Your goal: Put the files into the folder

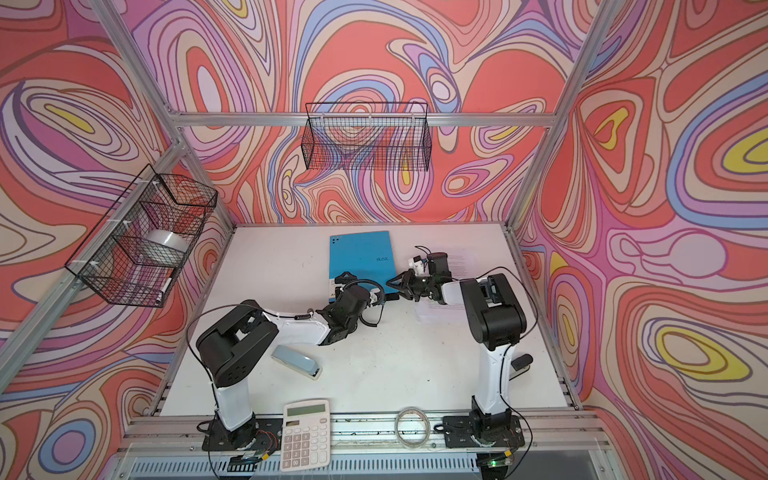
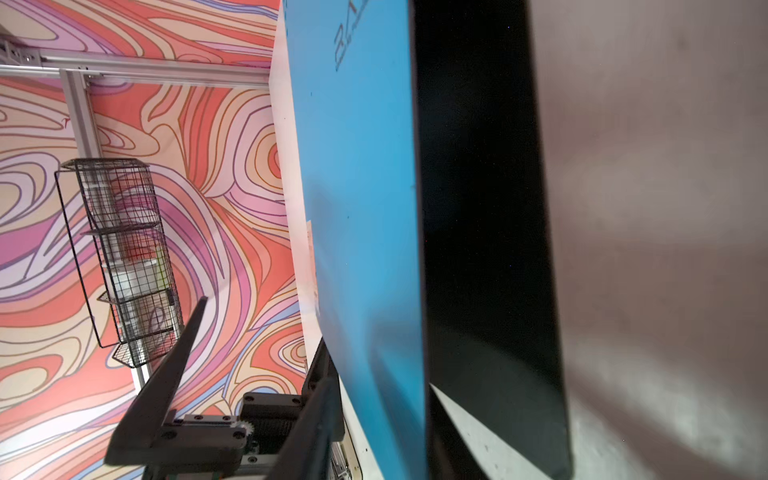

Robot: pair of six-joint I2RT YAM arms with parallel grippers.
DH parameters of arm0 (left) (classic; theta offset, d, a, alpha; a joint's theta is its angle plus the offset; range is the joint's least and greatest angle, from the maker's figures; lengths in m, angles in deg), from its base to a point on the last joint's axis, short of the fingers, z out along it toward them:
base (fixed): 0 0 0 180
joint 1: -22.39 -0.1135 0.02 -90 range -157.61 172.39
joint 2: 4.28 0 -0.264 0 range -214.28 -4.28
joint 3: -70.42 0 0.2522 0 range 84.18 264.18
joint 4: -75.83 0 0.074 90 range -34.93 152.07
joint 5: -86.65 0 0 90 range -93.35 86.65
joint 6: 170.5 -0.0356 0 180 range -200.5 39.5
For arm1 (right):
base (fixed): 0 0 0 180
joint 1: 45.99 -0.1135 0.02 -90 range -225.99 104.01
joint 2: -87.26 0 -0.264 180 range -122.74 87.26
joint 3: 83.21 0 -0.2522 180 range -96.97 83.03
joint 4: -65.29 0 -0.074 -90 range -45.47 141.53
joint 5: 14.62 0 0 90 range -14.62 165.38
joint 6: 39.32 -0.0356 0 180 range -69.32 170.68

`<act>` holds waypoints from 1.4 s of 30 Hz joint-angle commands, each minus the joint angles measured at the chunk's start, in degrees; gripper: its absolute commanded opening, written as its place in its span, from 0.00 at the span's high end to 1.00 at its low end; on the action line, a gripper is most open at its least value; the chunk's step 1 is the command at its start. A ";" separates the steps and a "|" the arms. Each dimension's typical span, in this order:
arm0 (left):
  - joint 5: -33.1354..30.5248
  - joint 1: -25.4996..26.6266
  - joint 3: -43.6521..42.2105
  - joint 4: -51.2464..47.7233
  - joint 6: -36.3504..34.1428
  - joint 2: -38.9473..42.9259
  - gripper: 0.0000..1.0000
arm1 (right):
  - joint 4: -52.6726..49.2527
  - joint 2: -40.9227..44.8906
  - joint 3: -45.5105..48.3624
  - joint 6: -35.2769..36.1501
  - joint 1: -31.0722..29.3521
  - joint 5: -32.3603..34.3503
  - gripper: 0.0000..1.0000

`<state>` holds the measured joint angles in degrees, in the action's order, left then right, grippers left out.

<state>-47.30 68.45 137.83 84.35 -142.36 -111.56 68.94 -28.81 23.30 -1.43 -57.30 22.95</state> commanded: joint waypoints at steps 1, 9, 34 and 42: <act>0.43 -0.27 2.39 -11.94 7.11 4.79 0.00 | 3.53 -1.26 0.90 -1.15 0.23 -1.46 0.78; 9.04 -0.38 9.84 -43.23 27.22 14.23 0.00 | 7.41 -0.23 2.50 -3.67 0.13 -1.89 0.93; 46.65 -23.78 34.76 -72.63 60.60 19.09 0.00 | -23.62 20.22 -4.34 9.73 -9.65 8.08 1.00; 53.15 -27.67 38.27 -74.09 63.02 18.26 0.00 | -34.21 20.35 -12.98 13.49 -12.66 6.87 1.00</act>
<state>1.95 41.30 174.63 12.77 -81.38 -92.77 39.48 -8.55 13.95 8.66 -68.19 30.49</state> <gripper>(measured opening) 0.998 0.049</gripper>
